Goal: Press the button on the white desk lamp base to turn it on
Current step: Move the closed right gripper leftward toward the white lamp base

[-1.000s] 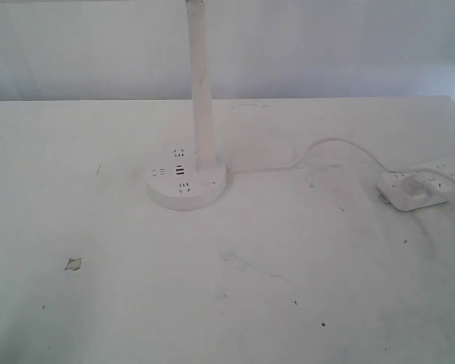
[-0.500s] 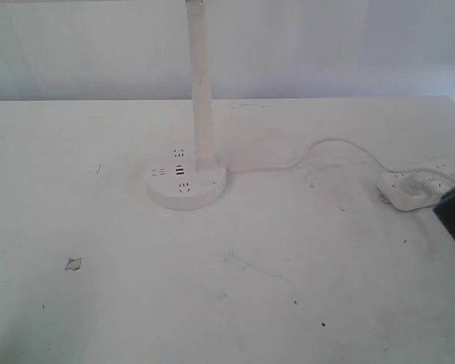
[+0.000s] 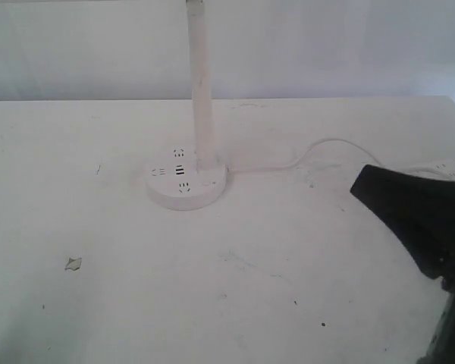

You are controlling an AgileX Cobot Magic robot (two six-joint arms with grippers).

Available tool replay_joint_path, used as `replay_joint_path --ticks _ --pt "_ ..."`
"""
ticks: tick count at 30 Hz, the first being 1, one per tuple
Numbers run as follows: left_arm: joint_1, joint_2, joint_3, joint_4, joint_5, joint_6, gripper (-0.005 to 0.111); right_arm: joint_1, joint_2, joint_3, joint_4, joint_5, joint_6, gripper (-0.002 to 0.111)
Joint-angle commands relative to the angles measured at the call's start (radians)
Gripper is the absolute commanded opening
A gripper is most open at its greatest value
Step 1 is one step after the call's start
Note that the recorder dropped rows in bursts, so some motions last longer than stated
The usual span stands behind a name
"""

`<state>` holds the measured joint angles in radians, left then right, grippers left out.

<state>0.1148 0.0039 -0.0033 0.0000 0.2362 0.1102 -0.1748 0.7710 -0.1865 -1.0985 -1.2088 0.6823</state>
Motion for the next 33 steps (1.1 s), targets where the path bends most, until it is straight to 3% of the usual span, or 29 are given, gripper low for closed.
replay_joint_path --ticks 1,5,8,18,23,33 --pt "0.003 -0.004 0.003 -0.006 -0.002 -0.001 0.000 0.004 0.064 -0.061 0.055 -0.012 -0.017 0.000" --pt "0.003 -0.004 0.003 -0.006 -0.002 -0.001 0.000 0.009 0.138 -0.144 0.085 0.195 0.099 0.000" --pt "0.003 -0.004 0.003 -0.006 -0.002 -0.001 0.000 0.066 0.186 -0.197 0.085 0.343 0.153 0.000" --pt "0.003 -0.004 0.003 -0.006 -0.002 -0.001 0.000 0.596 0.399 -0.453 0.101 0.921 0.171 0.000" --pt "0.003 -0.004 0.003 -0.006 -0.002 -0.001 0.000 0.700 0.583 -0.574 0.129 1.169 0.171 0.000" --pt "0.003 -0.004 0.003 -0.006 -0.002 -0.001 0.000 0.702 0.904 -0.723 0.247 1.061 0.179 0.000"
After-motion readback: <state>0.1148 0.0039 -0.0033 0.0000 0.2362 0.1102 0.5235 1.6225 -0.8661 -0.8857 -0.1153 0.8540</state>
